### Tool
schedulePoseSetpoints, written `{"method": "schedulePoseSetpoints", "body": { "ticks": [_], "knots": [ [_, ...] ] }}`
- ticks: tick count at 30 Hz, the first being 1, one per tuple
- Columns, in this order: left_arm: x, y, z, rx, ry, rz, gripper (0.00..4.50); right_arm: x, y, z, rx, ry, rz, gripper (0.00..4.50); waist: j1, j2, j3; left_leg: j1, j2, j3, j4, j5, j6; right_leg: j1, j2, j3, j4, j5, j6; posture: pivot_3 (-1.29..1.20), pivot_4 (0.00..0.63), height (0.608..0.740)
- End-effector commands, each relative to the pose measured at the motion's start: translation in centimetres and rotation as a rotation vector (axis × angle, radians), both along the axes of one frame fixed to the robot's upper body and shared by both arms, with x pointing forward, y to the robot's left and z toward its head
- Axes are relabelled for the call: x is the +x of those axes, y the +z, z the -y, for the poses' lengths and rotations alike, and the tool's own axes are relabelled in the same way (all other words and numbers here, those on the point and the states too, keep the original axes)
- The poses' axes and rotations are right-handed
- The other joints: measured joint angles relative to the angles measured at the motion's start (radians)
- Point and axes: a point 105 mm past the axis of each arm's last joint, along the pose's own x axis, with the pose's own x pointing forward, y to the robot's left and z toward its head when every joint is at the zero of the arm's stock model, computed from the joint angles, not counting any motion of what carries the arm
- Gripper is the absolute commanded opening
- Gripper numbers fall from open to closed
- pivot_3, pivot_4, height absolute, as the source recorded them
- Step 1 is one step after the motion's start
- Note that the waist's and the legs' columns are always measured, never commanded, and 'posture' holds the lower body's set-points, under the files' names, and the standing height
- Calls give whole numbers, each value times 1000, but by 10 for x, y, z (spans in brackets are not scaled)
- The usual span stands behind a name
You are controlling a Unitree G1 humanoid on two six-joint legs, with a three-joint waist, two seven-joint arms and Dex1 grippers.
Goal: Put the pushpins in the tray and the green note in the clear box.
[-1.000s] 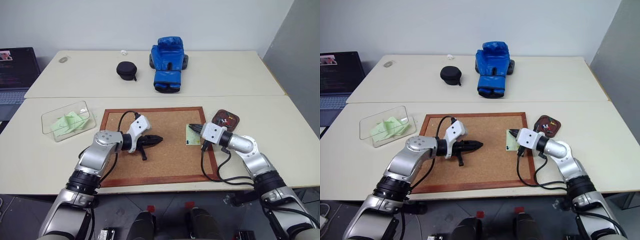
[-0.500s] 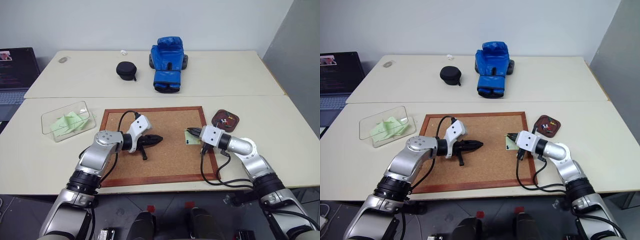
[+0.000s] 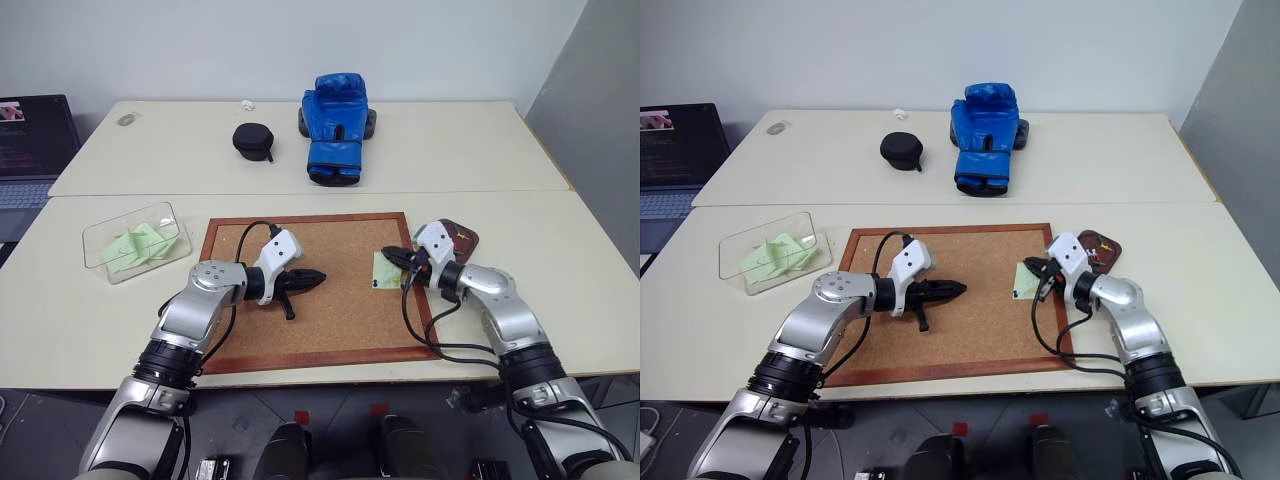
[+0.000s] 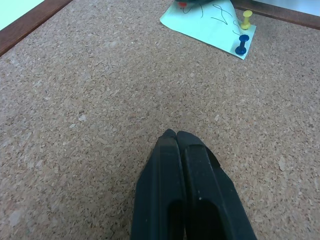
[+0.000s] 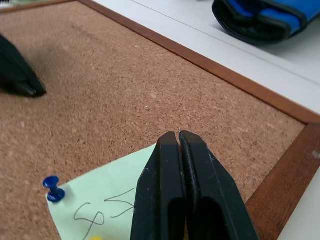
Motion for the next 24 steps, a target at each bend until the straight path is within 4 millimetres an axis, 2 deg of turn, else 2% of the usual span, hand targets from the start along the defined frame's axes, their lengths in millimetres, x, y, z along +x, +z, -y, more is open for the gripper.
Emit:
{"method": "schedulePoseSetpoints", "body": {
  "ticks": [1,14,21,24],
  "knots": [
    [2,7,0,4,-2,26,0,3,21,0,70,-14,-6,14,0,0,0,0,0,0,0,0,0,0,0,0,0,0,0,0,150,740],
    [2,6,1,3,-3,26,0,4,34,0,152,-37,-92,14,0,0,0,0,0,0,0,0,0,0,0,0,0,0,0,0,150,740],
    [1,5,2,1,-5,25,0,-1,49,-7,94,10,30,14,0,0,0,0,0,0,0,0,0,0,0,0,0,0,0,0,150,740],
    [0,5,2,1,-5,24,0,-6,48,-12,53,44,71,14,0,0,0,0,0,0,0,0,0,0,0,0,0,0,0,0,150,740]
  ]
}}
